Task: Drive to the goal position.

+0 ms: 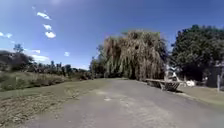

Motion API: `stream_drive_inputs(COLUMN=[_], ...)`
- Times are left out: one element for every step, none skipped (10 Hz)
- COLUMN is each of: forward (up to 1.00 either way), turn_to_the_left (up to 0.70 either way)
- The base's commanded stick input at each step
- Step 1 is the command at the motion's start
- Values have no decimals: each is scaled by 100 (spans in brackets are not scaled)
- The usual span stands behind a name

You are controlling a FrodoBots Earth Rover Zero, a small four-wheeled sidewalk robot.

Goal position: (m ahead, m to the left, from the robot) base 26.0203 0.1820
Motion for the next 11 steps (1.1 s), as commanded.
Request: stream_drive_inputs(forward=[100,100,100,100,100,100,100,100,100,100,100], turn_to_the_left=[0,0,0,0,0,0,0,0,0,0,0])
